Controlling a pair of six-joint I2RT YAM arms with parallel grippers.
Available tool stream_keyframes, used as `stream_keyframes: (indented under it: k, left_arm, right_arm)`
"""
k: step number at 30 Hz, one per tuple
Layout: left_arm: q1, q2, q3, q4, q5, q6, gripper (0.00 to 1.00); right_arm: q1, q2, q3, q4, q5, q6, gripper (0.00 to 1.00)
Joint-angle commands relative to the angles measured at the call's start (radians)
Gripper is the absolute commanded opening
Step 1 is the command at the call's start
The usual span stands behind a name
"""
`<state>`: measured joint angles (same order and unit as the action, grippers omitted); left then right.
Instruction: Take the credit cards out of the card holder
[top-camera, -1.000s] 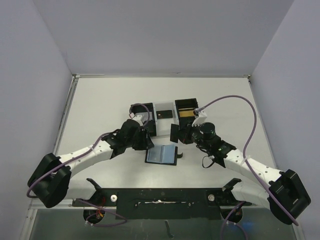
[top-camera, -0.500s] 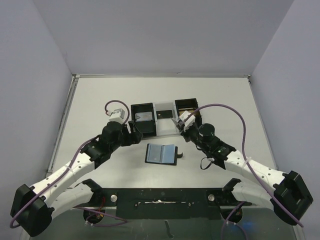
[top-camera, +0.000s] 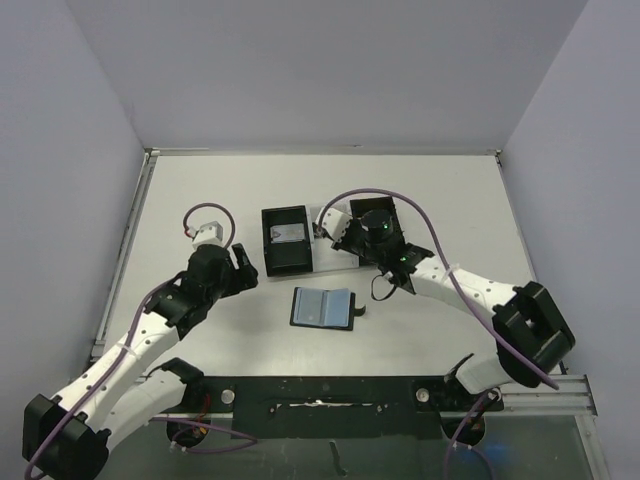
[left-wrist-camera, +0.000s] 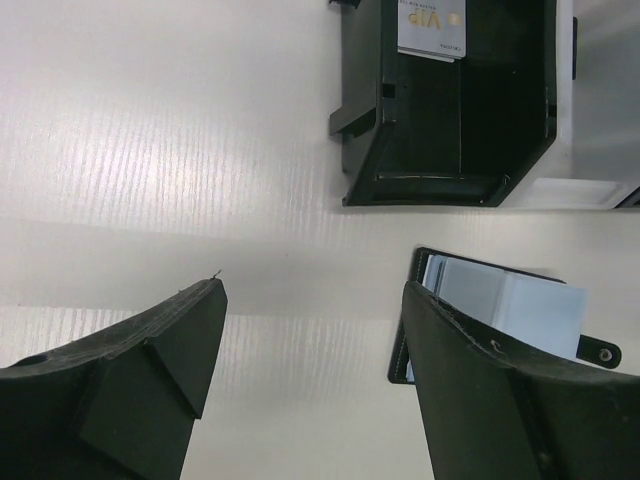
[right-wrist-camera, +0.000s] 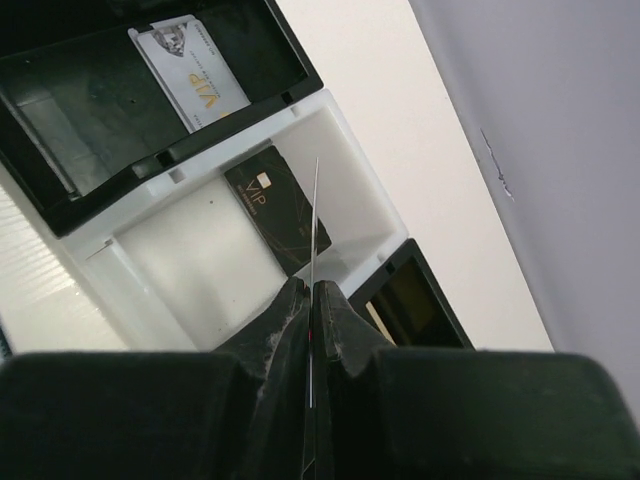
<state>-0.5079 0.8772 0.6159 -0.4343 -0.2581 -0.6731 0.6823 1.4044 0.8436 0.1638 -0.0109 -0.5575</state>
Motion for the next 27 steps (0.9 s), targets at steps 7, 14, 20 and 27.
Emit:
stream_keyframes:
  k: [7,14,20,27]
  left_arm:
    - [0.013,-0.084,0.025,-0.026,0.024,0.002,0.71]
    - [0.016,-0.11,0.037,-0.066,0.013,0.012,0.71]
    - [0.016,-0.12,0.063,-0.081,0.014,0.034,0.71]
    - [0.016,-0.112,0.056,-0.077,0.02,0.04,0.71]
  right_arm:
    - [-0.03,0.244,0.191,0.028,0.002,-0.099,0.0]
    - [-0.031,0.371,0.269,0.052,0.034,-0.19,0.01]
    - [-0.043,0.465,0.323,0.075,0.026,-0.249,0.01]
    - [-0.055,0.545,0.364,0.081,0.011,-0.306,0.03]
